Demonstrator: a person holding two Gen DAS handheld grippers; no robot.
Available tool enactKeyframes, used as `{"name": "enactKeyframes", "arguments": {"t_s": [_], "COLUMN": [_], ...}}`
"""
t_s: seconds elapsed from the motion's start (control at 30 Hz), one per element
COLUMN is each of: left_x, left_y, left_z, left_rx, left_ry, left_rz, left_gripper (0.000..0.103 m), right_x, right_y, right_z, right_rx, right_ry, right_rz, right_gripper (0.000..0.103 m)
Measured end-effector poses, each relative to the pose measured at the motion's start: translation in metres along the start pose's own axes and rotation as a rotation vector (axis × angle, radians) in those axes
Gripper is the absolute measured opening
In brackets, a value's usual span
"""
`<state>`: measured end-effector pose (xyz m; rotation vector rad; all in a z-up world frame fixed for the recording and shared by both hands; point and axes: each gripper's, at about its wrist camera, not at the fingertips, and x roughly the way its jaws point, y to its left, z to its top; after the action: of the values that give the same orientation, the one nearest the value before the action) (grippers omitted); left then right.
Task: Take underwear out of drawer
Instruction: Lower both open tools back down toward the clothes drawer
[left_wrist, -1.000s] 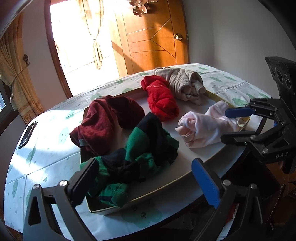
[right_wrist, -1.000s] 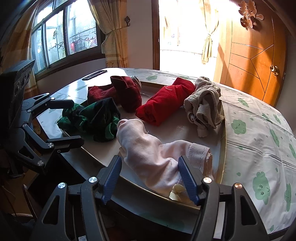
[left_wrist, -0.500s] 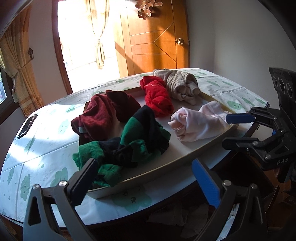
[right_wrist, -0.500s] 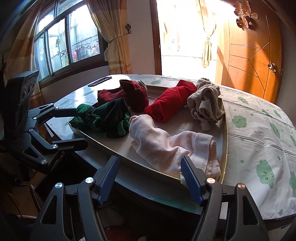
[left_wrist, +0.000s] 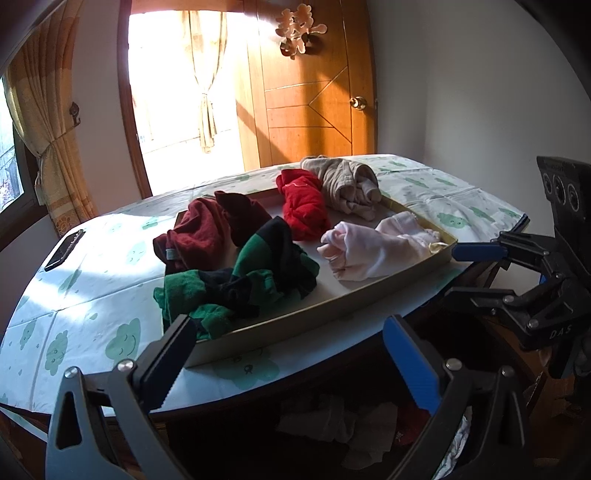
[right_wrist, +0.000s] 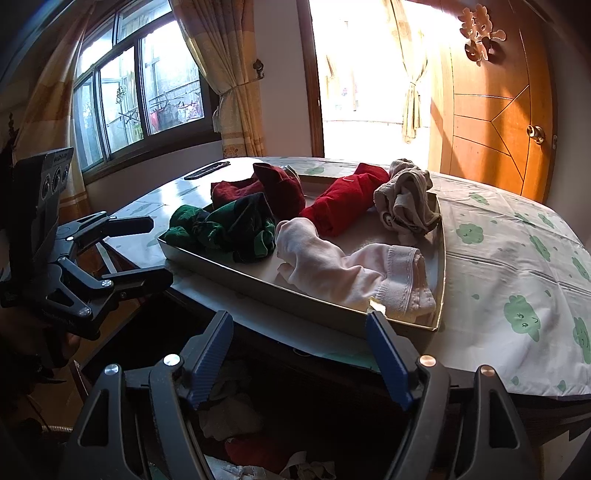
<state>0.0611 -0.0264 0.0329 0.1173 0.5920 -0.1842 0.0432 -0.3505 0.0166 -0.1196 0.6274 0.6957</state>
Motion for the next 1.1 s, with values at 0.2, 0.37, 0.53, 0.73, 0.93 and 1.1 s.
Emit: {"name": "enactKeyframes", "arguments": {"t_s": [0.2, 0.37, 0.53, 0.73, 0.93, 1.1], "left_x": [-0.004, -0.003, -0.002, 0.002, 0.01, 0.014], "left_y": [-0.007, -0.011, -0.012, -0.013, -0.013, -0.012], "left_z": [-0.01, -0.023, -0.036, -0.054, -0.069, -0.077], "left_rx": [0.002, -0.009, -0.02, -0.014, -0.009, -0.019], "left_ry": [-0.004, 0.013, 0.035, 0.073, 0.119, 0.142], "left_rz": [-0.007, -0.018, -0.024, -0.018, -0.022, -0.03], "left_gripper": [0.103, 0.103, 0.103, 0.103, 0.103, 0.103], "right_x": [-0.005, -0.003, 0.0, 0.006, 0.013, 0.016], "right_y": [0.003, 0.004, 0.001, -0.002, -0.003, 0.001], "right_z": [-0.011, -0.025, -0.04, -0.063, -0.084, -0.093], "right_rx": [0.019, 0.03, 0.054, 0.065, 0.064, 0.037], "right_ry": [-0.007, 0.011, 0.031, 0.091, 0.169, 0.259], "right_rz": [0.013, 0.02, 0.023, 0.022, 0.024, 0.056], "right_gripper": [0.076, 0.076, 0.076, 0.076, 0.076, 0.076]}}
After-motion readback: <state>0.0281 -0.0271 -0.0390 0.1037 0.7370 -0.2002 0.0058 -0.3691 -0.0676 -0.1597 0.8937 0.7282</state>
